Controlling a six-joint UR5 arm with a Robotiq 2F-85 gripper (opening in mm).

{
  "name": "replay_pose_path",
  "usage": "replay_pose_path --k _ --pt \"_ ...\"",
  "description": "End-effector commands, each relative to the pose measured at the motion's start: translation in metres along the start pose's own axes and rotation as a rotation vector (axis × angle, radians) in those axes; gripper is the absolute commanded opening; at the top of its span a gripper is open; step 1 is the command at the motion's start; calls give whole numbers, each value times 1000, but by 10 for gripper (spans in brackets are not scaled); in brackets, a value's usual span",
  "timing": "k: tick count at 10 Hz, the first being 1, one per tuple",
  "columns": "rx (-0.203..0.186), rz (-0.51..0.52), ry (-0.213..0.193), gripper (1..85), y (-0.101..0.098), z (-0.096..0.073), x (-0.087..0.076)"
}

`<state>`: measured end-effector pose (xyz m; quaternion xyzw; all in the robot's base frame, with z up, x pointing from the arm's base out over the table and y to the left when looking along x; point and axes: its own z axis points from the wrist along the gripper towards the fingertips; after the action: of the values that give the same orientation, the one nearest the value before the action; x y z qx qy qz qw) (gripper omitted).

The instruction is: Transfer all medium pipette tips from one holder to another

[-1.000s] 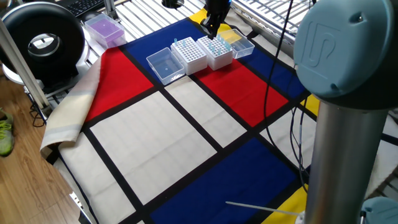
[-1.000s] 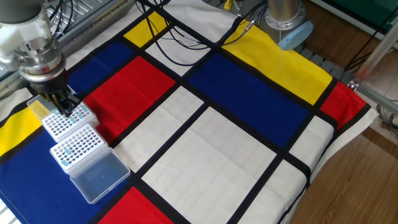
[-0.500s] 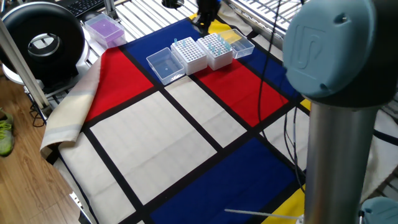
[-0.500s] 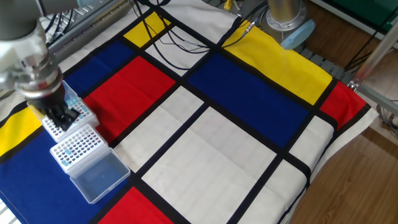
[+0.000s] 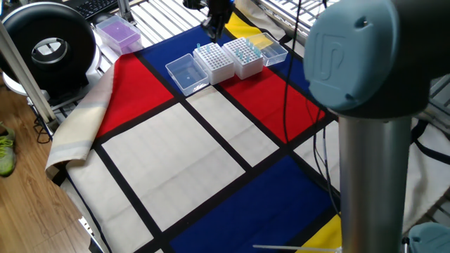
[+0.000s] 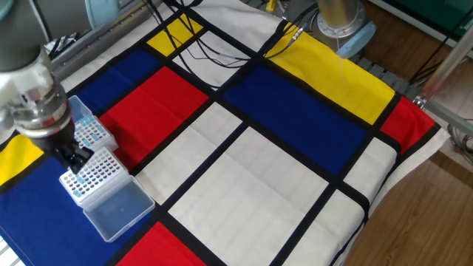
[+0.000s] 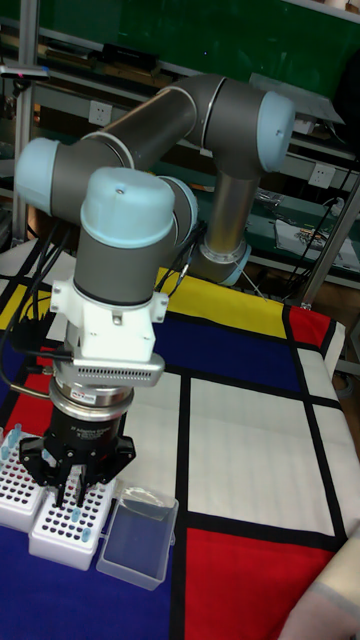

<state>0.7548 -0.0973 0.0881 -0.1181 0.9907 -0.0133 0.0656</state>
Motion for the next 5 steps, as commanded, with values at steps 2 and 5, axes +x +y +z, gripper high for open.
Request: replay_pose_path --k 2,5 --pt "-2 -6 -10 270 6 7 -11" --pt "-5 -4 -17 270 13 8 -11"
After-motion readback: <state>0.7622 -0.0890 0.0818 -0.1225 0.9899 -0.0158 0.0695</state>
